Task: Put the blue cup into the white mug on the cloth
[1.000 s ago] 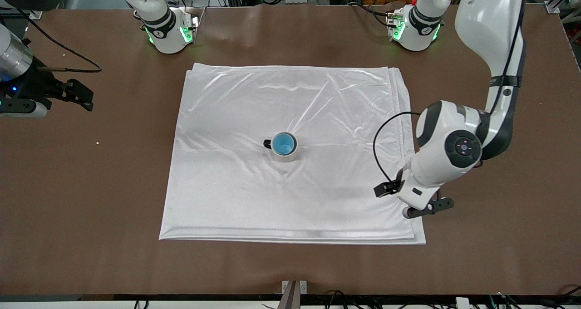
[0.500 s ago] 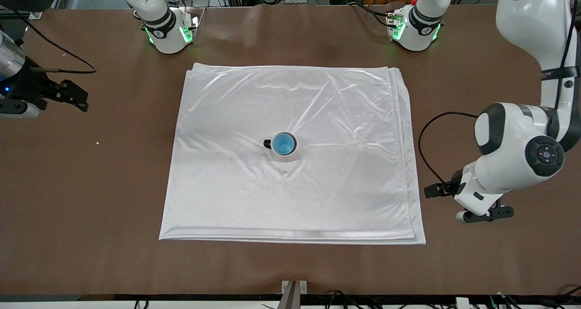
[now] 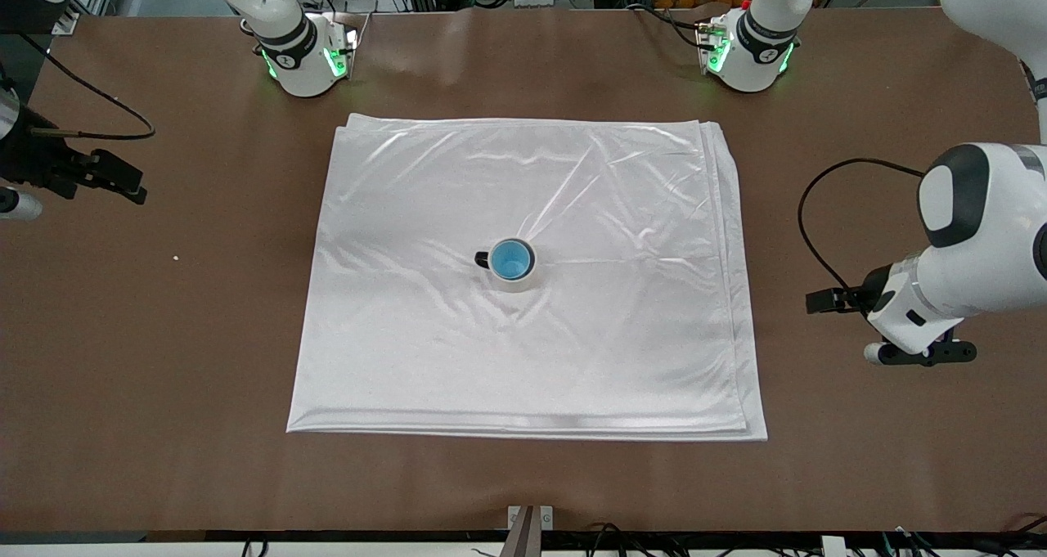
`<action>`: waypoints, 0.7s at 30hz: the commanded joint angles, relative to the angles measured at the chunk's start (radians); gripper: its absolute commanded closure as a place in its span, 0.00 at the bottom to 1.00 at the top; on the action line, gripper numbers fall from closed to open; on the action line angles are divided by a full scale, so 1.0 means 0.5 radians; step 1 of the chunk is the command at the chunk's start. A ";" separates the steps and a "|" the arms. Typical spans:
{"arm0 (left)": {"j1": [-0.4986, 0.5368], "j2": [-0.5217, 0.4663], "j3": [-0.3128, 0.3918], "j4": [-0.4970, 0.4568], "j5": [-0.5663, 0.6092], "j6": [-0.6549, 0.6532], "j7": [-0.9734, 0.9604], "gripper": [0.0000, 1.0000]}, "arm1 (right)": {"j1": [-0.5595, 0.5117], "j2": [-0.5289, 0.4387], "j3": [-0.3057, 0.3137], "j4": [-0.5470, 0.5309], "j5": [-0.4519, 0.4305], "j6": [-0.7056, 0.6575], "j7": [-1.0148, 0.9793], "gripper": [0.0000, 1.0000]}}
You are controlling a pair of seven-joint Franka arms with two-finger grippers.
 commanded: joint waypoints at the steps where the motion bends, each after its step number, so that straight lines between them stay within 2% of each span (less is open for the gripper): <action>1: 0.005 -0.301 -0.014 -0.323 0.013 0.009 -0.027 0.00 | -0.017 -0.001 -0.028 -0.006 0.042 0.009 -0.041 0.00; 6: 0.005 -0.449 -0.017 -0.421 0.013 0.006 0.013 0.00 | -0.029 -0.001 -0.031 -0.003 0.011 0.021 -0.090 0.00; 11: 0.005 -0.510 -0.032 -0.425 0.013 -0.022 0.010 0.00 | -0.023 0.002 -0.016 0.012 -0.044 0.055 -0.087 0.00; 21: 0.014 -0.676 -0.029 -0.422 0.013 -0.132 0.016 0.00 | 0.011 0.005 -0.016 0.012 -0.041 0.046 -0.066 0.00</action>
